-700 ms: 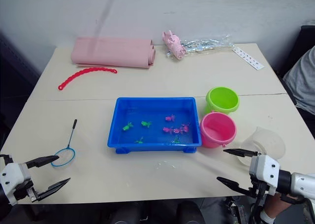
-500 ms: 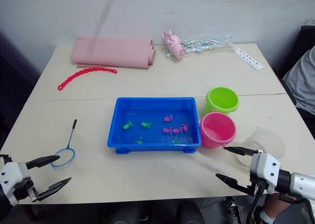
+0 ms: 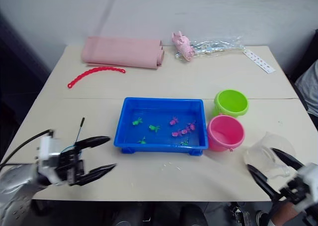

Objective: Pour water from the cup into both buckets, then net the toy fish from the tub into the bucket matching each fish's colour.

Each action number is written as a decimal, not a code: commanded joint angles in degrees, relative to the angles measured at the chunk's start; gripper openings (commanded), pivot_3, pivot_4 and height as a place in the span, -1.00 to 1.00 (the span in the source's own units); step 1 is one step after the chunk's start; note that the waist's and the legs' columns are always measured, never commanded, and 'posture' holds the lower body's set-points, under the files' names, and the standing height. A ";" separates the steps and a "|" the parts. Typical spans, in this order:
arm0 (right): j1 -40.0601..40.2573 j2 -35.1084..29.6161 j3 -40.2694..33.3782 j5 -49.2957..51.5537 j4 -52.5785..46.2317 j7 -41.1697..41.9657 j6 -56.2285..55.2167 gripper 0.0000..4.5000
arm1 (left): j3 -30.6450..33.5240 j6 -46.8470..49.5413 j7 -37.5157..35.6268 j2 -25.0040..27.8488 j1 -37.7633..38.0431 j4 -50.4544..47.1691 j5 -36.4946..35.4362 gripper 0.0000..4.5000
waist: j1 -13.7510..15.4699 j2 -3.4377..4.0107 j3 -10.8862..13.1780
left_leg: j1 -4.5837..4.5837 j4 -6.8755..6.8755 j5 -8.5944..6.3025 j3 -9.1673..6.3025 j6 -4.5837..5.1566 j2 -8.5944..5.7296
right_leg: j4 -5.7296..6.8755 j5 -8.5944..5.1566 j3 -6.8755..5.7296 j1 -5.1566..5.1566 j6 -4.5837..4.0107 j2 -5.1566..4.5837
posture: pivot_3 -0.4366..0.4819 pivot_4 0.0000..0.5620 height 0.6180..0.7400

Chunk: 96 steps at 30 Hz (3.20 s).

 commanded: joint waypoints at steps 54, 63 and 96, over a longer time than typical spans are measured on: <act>-15.33 10.38 4.04 -13.86 17.26 -34.25 3.16 1.00 | -10.46 3.15 -0.39 -2.52 -13.59 0.64 3.07 1.00 | -2.35 0.31 -0.26 | -0.11 -0.19 0.20 0.77 -0.14 0.07 | 0.64 -0.11 0.81 -0.89 -0.12 0.08 | -0.05 -0.47 1.00; -21.68 11.03 3.39 -11.07 19.44 -39.07 5.57 1.00 | -10.10 2.69 0.47 -2.80 -13.50 0.81 3.45 1.00 | -2.35 0.31 -0.27 | -0.11 -0.17 0.22 0.78 -0.12 0.07 | 0.68 -0.11 0.81 -0.89 -0.11 0.08 | -0.05 -0.47 1.00; -28.10 7.51 4.99 -9.36 16.21 -39.37 7.55 -0.96 | -10.55 1.05 3.46 -5.79 -12.38 0.46 6.14 1.00 | -2.40 0.31 -0.26 | -0.10 -0.15 0.29 0.81 -0.09 0.06 | 0.75 -0.11 0.82 -0.90 -0.11 0.08 | -0.05 -0.47 1.00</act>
